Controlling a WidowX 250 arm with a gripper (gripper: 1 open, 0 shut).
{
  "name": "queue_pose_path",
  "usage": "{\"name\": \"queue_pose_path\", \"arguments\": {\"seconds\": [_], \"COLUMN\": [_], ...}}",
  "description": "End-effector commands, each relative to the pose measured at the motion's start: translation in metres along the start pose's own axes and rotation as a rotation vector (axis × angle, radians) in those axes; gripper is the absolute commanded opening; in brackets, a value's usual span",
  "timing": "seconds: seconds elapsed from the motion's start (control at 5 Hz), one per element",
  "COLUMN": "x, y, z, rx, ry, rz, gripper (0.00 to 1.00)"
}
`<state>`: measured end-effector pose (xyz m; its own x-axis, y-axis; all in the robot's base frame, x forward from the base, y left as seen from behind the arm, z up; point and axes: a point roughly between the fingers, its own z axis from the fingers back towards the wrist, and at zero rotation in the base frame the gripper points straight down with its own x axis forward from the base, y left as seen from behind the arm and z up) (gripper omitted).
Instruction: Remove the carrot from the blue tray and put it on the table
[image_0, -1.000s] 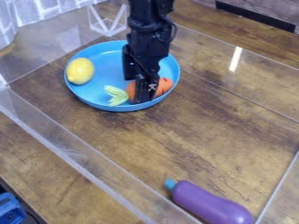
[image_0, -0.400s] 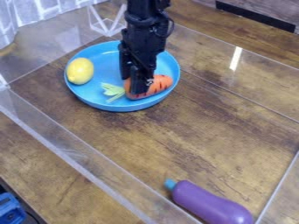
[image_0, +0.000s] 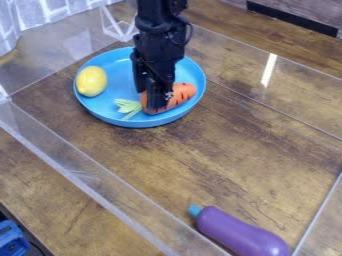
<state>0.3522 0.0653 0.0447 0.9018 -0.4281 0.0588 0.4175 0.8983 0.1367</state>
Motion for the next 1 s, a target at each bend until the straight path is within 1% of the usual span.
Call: {"name": "queue_pose_path", "arguments": {"seconds": [0.0,0.2,0.6,0.8], "x": [-0.003,0.001,0.005,0.005], "y": [0.013,0.014,-0.004,-0.005], "z": [0.012,0.020,0.032,0.040], "rx": [0.019,0.022,0.032,0.033], "ry": [-0.012,-0.018,-0.014,-0.024], "rz": [-0.003,-0.046,-0.009,-0.071], "gripper": [0.00,0.00,0.00,0.00]}}
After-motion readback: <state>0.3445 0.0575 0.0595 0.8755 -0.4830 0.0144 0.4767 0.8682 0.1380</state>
